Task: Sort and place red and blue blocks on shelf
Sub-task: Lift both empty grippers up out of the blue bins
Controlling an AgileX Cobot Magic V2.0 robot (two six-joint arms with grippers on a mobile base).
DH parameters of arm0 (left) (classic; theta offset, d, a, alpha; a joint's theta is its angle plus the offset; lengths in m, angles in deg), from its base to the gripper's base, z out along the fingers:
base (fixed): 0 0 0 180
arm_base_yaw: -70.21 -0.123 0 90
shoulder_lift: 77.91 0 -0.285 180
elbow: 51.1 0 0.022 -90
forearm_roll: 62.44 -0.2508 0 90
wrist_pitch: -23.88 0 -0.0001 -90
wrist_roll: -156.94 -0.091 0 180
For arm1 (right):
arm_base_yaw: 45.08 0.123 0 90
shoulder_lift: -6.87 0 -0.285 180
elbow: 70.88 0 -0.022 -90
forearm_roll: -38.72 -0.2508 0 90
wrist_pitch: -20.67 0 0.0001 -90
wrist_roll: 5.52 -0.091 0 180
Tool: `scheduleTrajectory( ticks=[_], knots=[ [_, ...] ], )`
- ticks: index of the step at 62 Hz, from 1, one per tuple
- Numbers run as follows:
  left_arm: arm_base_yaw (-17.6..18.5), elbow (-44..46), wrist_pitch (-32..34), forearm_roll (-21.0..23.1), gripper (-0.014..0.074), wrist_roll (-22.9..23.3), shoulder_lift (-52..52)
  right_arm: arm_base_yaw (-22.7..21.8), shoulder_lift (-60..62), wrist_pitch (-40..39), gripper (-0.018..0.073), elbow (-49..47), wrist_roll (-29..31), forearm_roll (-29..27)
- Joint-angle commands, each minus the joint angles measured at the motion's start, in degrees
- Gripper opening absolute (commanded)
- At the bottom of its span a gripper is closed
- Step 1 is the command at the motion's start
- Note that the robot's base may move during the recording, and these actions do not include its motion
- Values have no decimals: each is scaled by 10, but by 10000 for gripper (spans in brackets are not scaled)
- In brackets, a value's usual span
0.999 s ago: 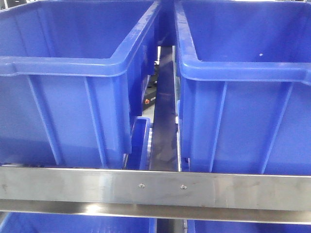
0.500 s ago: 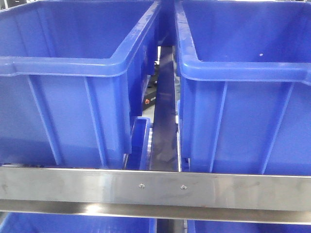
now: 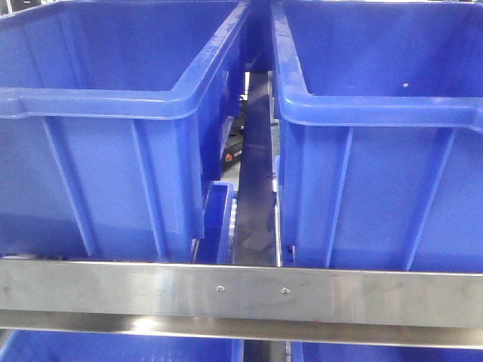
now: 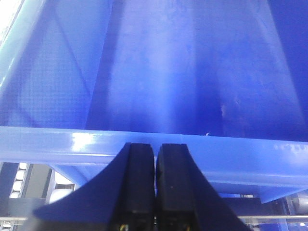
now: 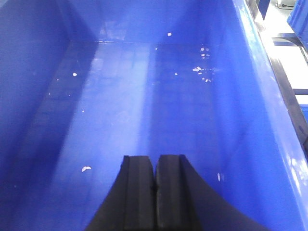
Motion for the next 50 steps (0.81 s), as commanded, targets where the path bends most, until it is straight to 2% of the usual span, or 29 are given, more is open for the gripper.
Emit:
scheduleTrajectory(
  ticks=[1,25,50],
  knots=[
    [3,16,40,-2,134,5,-3,-3,3,-51,58,-16,5,7],
    [3,16,40,-2,134,5,-3,-3,75,-46,58,-3,5,7],
    [3,16,40,-2,134,5,-3,-3,296,-54,58,143,5,6]
  ],
)
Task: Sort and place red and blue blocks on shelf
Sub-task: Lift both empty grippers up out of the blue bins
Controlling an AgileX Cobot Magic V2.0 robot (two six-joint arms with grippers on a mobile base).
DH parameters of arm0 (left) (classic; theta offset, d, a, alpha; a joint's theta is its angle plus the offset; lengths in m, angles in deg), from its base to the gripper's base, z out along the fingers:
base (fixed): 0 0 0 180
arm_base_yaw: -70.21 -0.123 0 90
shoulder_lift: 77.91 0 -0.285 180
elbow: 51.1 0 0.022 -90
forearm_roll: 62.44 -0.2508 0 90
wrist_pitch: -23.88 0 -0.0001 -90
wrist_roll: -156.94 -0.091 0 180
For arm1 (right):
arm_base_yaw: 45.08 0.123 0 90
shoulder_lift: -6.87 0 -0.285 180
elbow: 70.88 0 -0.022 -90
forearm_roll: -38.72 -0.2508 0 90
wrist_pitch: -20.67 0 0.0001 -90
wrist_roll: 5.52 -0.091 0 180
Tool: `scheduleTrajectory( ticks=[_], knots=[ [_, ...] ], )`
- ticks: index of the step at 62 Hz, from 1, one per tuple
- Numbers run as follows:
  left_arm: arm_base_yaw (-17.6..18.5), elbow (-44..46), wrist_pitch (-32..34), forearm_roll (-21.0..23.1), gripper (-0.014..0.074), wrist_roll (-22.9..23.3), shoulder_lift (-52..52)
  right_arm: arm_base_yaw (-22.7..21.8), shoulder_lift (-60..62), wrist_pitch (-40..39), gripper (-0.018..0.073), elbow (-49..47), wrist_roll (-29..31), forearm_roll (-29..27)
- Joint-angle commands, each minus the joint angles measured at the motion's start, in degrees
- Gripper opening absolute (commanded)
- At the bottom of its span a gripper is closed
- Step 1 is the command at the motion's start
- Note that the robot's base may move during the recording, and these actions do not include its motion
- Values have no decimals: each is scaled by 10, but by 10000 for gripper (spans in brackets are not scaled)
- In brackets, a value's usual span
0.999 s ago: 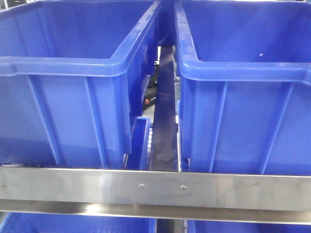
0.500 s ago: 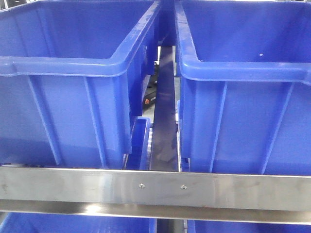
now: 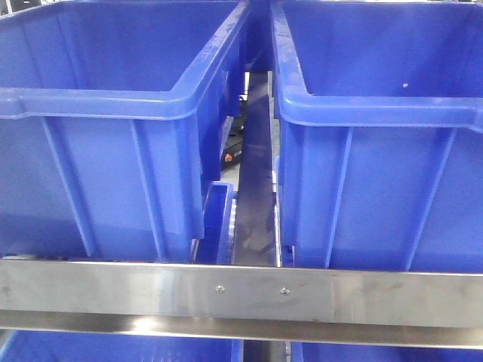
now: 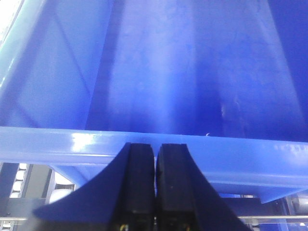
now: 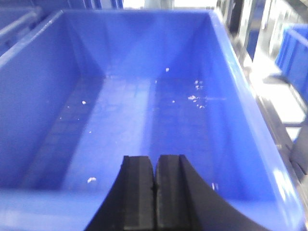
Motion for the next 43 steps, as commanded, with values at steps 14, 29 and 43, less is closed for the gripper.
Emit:
scheduleTrajectory(
  ticks=[14,29,43],
  knots=[
    [3,16,40,-2,134,5,-3,-3,102,-57,58,83,5,-4],
    [3,16,40,-2,134,5,-3,-3,128,-92,58,131,5,-24],
    [3,16,40,-2,134,5,-3,-3,127,-96,58,132,5,-24]
  ],
)
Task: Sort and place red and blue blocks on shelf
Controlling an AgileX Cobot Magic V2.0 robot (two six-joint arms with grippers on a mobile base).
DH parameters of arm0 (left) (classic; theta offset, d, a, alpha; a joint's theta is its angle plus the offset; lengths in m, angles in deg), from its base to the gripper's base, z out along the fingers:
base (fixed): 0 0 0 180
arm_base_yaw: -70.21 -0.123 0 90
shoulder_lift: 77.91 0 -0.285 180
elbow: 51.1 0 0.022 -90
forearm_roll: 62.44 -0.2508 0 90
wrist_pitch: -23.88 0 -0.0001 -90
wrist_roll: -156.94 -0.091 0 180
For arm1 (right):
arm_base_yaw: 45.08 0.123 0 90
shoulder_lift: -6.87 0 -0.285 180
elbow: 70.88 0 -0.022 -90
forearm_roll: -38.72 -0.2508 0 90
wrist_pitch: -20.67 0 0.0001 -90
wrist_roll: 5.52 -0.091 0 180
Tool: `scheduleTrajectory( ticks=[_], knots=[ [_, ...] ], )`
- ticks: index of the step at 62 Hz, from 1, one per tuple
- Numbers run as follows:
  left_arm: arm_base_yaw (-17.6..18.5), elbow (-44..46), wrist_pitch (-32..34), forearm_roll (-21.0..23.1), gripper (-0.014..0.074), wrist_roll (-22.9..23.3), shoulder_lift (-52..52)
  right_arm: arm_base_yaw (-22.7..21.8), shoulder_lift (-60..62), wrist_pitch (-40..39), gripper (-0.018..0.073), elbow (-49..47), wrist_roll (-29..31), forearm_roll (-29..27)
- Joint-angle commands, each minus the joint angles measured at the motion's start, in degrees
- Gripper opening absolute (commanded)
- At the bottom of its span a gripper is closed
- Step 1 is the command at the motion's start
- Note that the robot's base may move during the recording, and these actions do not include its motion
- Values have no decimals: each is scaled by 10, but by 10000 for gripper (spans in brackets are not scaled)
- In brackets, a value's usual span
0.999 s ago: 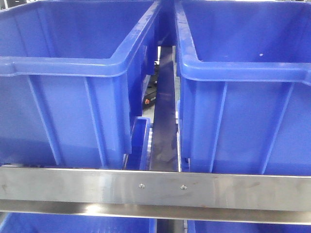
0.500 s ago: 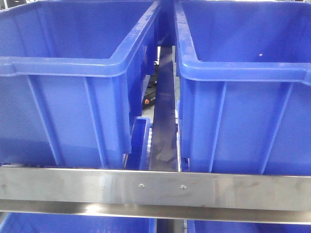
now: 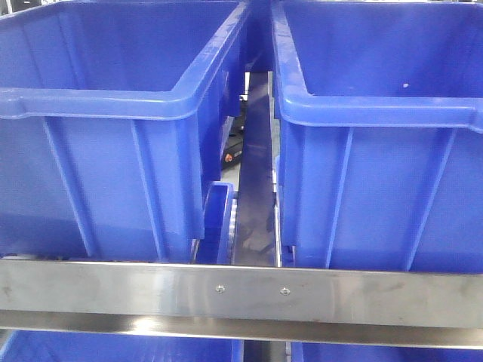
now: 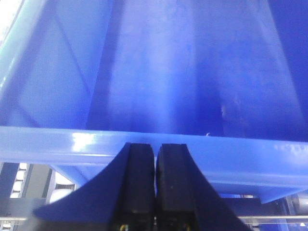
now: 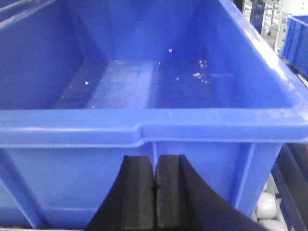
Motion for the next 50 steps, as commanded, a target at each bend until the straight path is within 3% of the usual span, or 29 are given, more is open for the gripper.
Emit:
scheduleTrajectory(
  ticks=[1,50],
  knots=[
    [3,16,40,-2,134,5,-3,-3,12,-58,58,-10,5,-1],
    [3,16,40,-2,134,5,-3,-3,12,-61,58,-10,5,-5]
  ],
)
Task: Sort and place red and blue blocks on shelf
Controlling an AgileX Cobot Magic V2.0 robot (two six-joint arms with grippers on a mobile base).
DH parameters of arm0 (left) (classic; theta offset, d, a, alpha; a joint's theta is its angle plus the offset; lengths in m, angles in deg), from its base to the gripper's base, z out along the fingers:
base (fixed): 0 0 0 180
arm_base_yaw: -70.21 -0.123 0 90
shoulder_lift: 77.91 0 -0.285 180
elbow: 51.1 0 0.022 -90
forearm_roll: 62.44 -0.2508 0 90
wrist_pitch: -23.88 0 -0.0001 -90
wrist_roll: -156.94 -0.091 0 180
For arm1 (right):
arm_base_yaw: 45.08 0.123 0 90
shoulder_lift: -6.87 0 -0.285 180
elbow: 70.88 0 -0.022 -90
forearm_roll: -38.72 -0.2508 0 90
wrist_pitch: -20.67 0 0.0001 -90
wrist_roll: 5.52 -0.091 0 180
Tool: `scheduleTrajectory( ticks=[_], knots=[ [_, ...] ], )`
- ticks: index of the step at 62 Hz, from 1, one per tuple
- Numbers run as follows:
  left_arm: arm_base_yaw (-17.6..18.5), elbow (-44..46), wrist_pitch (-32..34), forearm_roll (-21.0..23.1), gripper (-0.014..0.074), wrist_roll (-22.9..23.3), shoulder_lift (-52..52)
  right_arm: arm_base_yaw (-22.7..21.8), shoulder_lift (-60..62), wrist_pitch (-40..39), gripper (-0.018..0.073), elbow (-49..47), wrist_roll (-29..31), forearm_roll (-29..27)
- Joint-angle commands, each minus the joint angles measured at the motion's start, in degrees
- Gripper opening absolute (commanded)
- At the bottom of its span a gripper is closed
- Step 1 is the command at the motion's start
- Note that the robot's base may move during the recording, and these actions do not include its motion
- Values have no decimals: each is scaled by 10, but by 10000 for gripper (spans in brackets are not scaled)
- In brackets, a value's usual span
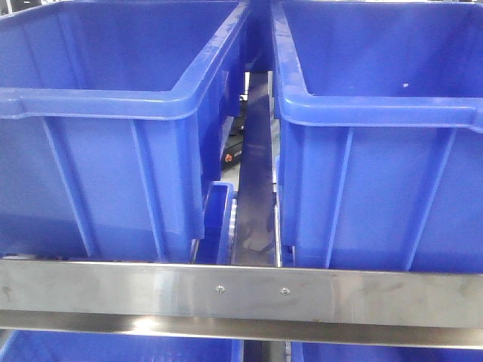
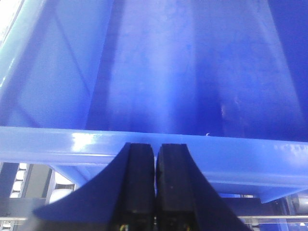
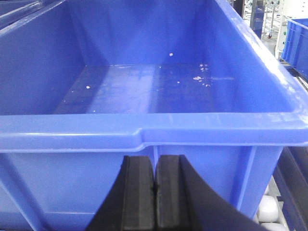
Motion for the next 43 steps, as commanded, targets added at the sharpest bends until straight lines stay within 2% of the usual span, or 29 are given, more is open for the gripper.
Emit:
scheduleTrajectory(
  ticks=[1,43],
  knots=[
    [3,16,40,-2,134,5,-3,-3,12,-54,58,-11,5,0],
    [3,16,40,-5,134,5,-27,-3,12,-54,58,-11,5,0]
  ],
)
